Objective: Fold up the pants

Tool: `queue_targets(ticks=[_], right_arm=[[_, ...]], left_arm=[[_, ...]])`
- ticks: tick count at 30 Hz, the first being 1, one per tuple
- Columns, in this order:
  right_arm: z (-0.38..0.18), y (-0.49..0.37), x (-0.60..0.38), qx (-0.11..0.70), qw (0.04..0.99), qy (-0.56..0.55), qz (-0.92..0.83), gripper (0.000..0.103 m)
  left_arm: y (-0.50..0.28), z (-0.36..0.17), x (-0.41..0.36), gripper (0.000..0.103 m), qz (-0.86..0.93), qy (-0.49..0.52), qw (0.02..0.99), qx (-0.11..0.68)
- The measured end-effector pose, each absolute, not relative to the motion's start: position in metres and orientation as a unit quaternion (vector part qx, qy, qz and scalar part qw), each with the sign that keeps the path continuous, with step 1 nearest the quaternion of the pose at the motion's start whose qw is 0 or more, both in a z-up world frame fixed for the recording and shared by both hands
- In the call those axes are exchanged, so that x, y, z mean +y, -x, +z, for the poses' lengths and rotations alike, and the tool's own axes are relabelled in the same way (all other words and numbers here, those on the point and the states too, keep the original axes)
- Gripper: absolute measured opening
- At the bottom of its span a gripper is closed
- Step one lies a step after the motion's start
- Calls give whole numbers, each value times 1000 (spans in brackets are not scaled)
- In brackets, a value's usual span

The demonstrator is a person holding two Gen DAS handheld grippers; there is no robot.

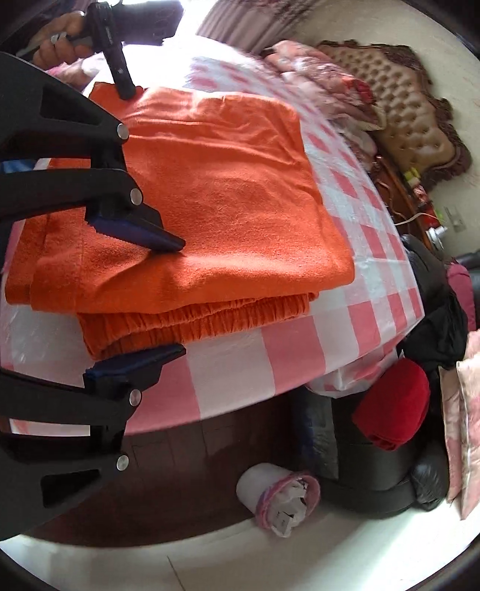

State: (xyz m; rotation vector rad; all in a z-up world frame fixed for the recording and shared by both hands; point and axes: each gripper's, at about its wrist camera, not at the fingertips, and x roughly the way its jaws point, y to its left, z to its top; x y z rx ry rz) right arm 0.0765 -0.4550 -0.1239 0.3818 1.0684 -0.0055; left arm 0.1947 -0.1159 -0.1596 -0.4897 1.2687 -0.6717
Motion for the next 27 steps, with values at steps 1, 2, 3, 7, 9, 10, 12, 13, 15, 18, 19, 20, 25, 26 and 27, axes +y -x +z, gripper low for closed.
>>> queue_targets(ticks=[1,2,3,7,9,10,12,13,15,18,19,20,25,26,27], right_arm=[[-125,-81,-455,499,846,-189,-6,49],[-125,-84,-454,493,849,-192,-7,49],[-126,-87,-453,486,853,-191,-9,49],[-120,-87,-445,477,861,-171,-42,49],[-103,-78,-432,458,878,-108,-84,53],[-94,-75,-424,445,887,-79,-96,54],[-77,-75,-409,418,902,-46,-101,61],[-67,-78,-396,399,911,-32,-97,68],[-60,-92,-377,386,918,3,-95,72],[-59,-121,-365,380,918,22,-110,72],[-61,-133,-366,382,917,13,-110,73],[-67,-151,-371,395,912,-3,-111,73],[-113,-195,-384,466,874,9,-140,72],[-119,-194,-386,469,872,5,-140,74],[-125,-192,-388,468,873,1,-137,74]], left_arm=[[-200,-159,-116,9,-304,216,731,571],[-199,-158,-115,9,-304,212,734,569],[-199,-160,-114,9,-307,211,733,569],[-189,-150,-106,34,-288,196,752,560],[-172,-130,-105,34,-278,156,791,522],[-167,-119,-111,34,-271,123,817,493],[-168,-99,-130,35,-253,67,863,433],[-169,-92,-142,36,-250,32,879,405],[-177,-82,-176,38,-246,-43,901,355],[-207,-81,-207,42,-225,-80,905,352],[-218,-81,-215,44,-216,-86,907,350],[-234,-85,-224,44,-205,-101,904,361],[-286,-119,-235,41,-171,-101,867,456],[-286,-124,-235,42,-175,-105,866,456],[-280,-123,-234,42,-176,-114,872,443]])
